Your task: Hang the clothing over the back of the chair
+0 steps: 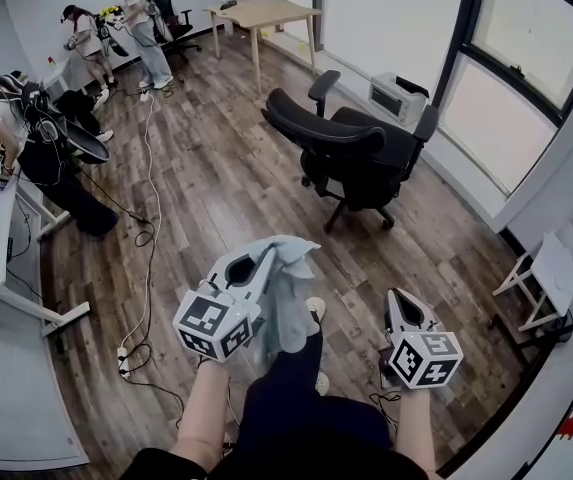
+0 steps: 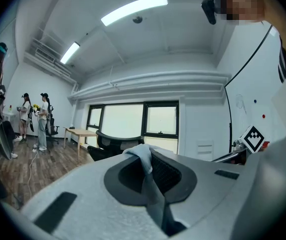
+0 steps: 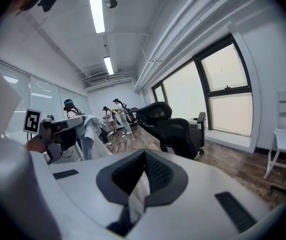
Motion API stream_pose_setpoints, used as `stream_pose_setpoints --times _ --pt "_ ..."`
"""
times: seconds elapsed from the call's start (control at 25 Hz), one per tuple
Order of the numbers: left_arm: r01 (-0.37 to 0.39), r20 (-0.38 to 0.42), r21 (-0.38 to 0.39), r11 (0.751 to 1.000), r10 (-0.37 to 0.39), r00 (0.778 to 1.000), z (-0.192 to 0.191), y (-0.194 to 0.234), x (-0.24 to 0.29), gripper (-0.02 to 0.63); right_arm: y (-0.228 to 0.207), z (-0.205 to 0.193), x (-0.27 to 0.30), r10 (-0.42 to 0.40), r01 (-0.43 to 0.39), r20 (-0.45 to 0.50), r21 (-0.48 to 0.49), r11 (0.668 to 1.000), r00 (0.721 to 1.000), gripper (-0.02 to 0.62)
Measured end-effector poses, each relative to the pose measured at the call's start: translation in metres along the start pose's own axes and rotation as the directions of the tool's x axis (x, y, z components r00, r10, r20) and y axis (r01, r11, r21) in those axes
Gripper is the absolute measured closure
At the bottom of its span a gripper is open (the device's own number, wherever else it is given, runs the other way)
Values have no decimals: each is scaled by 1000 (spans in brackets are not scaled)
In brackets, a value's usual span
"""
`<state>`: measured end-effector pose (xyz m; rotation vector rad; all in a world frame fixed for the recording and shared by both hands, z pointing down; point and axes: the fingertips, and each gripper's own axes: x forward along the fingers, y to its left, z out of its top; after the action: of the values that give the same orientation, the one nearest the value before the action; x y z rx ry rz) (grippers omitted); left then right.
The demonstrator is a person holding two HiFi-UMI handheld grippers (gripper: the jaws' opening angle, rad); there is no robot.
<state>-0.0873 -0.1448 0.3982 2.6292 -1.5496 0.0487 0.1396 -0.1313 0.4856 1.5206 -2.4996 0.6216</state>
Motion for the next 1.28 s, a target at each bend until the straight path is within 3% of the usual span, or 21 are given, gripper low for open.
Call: stream_pose_setpoints --times 0.64,1.0,1.28 --pt "-26 78 94 995 18 997 73 56 99 597 -37 81 86 54 -53 38 -33 998 998 595" --pt "-56 116 138 989 40 992 114 95 154 597 -42 154 144 136 -126 82 -119 985 987 595" --pt "-64 167 214 975 28 985 174 122 194 597 -38 211 179 214 -196 119 -143 970 970 595"
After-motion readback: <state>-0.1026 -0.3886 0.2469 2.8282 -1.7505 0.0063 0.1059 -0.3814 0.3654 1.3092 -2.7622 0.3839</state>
